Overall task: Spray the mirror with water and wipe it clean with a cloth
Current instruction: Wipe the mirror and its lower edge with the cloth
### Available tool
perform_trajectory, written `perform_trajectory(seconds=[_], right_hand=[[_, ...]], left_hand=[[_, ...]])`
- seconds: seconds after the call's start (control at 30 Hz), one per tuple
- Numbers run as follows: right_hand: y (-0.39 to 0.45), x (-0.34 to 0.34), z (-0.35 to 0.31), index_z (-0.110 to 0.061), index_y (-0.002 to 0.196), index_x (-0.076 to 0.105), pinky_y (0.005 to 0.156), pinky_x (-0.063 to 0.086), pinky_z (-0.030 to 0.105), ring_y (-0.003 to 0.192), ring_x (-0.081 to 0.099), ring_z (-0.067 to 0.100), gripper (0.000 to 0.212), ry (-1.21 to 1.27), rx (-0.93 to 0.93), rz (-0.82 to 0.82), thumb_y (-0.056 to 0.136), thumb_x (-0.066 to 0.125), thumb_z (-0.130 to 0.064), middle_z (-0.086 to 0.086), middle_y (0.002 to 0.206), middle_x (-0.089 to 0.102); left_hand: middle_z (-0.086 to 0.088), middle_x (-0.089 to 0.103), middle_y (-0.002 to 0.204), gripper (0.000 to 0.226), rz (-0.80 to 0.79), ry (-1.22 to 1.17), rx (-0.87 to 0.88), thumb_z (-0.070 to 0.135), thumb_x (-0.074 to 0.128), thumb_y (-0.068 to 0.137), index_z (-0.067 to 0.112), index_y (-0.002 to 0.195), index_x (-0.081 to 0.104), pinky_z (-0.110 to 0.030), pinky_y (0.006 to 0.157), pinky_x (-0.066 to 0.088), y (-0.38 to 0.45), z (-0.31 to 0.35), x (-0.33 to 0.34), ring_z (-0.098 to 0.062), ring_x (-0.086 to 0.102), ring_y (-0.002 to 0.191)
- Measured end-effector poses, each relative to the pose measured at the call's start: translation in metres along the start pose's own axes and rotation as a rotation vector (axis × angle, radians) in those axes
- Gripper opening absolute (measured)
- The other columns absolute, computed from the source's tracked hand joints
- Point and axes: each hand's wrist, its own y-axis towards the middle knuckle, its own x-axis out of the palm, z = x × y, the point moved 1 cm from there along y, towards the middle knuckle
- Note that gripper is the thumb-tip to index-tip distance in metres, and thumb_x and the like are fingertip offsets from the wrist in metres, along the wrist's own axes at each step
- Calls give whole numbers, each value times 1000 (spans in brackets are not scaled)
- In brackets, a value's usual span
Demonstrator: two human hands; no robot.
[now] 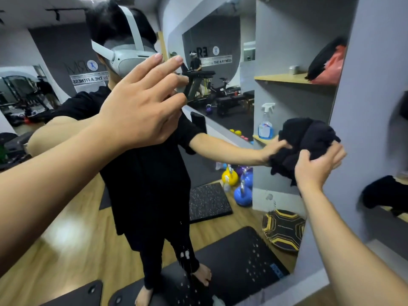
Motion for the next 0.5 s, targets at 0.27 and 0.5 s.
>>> perform_trajectory(seconds=[0.27,0.5], right_hand=[[-157,36,-70,-13,116,57,104,34,50,117,41,39,44,91,-65,14,72,59,-13,16,139,45],[-364,39,-89,-37,106,57,101,44,55,125,38,41,20,33,-751,-434,90,59,-26,2,134,41]], left_hand=[[-20,65,127,24,-44,13,-9,20,48,98,2,102,63,-57,119,33,0,-1,-2,-41,47,142],[-20,62,130,25,-107,-22,-58,22,47,97,3,102,63,-56,122,28,1,0,-8,-40,42,145]])
